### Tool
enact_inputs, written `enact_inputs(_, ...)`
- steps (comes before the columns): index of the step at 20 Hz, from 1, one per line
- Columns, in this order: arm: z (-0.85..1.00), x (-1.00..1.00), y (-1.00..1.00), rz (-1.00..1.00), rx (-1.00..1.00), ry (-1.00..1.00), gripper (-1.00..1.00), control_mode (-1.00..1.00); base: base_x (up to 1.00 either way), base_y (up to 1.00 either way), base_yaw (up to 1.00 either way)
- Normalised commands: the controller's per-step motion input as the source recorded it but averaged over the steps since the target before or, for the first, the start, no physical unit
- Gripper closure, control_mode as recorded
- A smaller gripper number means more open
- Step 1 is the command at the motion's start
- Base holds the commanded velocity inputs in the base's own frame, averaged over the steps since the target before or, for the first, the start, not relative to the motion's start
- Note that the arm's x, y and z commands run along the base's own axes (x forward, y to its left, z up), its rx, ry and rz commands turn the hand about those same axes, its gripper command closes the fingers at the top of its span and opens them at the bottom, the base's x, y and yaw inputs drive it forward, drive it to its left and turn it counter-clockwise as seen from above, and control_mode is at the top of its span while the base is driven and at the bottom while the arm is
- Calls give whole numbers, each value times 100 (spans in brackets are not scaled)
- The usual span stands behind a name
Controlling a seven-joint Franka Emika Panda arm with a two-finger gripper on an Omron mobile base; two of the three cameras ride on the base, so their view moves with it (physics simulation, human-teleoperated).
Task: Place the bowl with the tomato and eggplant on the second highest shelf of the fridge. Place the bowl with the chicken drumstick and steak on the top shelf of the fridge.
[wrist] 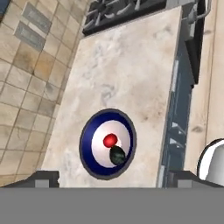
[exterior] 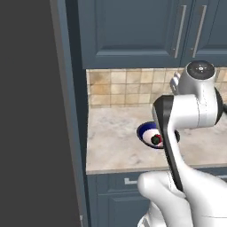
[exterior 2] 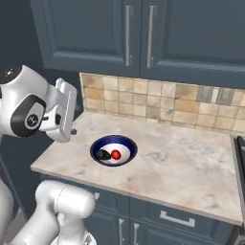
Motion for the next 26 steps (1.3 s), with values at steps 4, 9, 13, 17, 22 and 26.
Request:
enact_inputs(4,-31,7,-97,29,14,0,-100,-100,0,0,0)
enact_inputs(9,-60,0,-99,44,23,5,-100,-100,0,0,0)
enact_inputs(13,-100,6,-62,50,22,21,-100,-100,0,0,0)
enact_inputs(17,-77,20,-36,41,13,16,-100,-100,0,0,0)
enact_inputs(22,-35,70,0,8,1,12,-100,-100,0,0,0)
enact_inputs(26,-51,85,0,0,0,6,-100,-100,0,0,0)
